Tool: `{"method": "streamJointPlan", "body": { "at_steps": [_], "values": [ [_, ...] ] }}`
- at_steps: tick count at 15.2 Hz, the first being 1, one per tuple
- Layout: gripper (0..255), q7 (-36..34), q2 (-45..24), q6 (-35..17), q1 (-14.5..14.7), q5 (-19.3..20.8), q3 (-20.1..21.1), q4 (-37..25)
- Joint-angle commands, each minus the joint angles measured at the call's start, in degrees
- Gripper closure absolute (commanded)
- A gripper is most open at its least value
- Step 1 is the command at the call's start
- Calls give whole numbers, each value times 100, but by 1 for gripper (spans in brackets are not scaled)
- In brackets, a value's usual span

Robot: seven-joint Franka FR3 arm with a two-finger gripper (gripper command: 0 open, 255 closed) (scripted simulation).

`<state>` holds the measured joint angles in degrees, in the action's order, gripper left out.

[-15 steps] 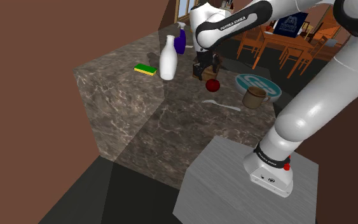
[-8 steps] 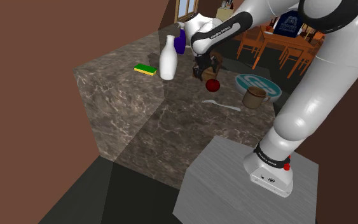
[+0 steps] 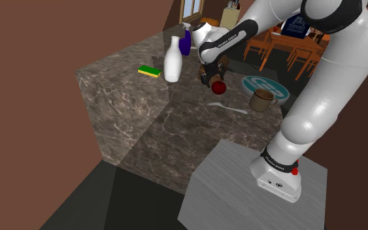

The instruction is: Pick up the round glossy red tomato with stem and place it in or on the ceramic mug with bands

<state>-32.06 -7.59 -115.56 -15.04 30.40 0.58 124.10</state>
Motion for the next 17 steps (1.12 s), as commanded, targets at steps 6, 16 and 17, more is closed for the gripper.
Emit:
{"method": "streamJointPlan", "body": {
  "at_steps": [6,16,17],
  "values": [
    [0,-9,-6,-24,-2,8,-2,16],
    [255,-10,-6,-25,-2,8,-2,17],
    [255,25,41,36,-1,-11,2,-4]
  ]
}}
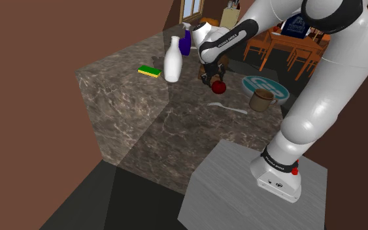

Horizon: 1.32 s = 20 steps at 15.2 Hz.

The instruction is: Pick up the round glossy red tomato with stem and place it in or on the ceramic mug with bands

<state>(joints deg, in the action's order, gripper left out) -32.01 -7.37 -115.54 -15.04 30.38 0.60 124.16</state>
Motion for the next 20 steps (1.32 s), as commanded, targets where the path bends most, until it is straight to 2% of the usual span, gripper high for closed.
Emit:
{"method": "streamJointPlan", "body": {
  "at_steps": [1,16,17,18,20],
  "values": [
    [255,53,65,95,1,-27,4,-34],
    [255,537,627,1044,37,-243,47,-522],
    [255,509,590,975,32,-230,42,-488],
    [0,509,590,975,32,-230,42,-488],
    [0,2941,1168,-175,-211,-521,-199,425]
  ]
}}
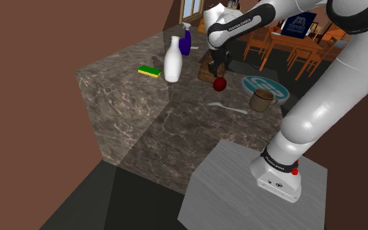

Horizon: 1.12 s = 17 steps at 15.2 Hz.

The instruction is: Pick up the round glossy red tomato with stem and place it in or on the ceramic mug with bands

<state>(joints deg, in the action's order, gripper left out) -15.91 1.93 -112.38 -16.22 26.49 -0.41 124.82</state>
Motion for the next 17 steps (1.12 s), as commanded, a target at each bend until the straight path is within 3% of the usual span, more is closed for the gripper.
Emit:
{"method": "streamJointPlan", "body": {
  "at_steps": [1,3,4,11,17],
  "values": [
    [0,2681,395,-962,-174,-396,-296,669],
    [0,5615,419,-1579,-231,-1172,-791,968],
    [0,5930,399,-1613,-213,-1266,-862,973],
    [0,5908,25,-2222,-271,-1209,-926,1199],
    [0,5908,25,-2222,-274,-1209,-923,1199]
  ]
}}
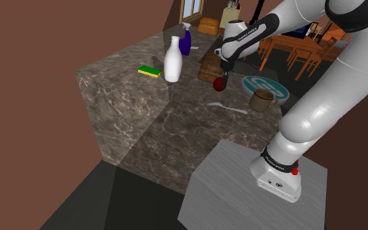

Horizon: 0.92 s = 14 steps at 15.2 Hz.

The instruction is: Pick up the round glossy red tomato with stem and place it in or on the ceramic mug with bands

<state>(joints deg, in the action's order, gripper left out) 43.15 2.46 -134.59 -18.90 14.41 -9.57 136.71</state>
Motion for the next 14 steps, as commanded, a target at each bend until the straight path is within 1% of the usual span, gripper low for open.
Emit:
{"method": "streamJointPlan", "body": {
  "at_steps": [1,2,3,12,14],
  "values": [
    [0,2,-27,-1,-6,-1,-7,10],
    [0,2,-27,-1,-7,-1,-6,10],
    [255,4,-30,5,-6,-3,-6,2],
    [255,2,-27,0,-7,-1,-6,10],
    [255,29,79,158,-1,-15,-1,-44]
  ]
}}
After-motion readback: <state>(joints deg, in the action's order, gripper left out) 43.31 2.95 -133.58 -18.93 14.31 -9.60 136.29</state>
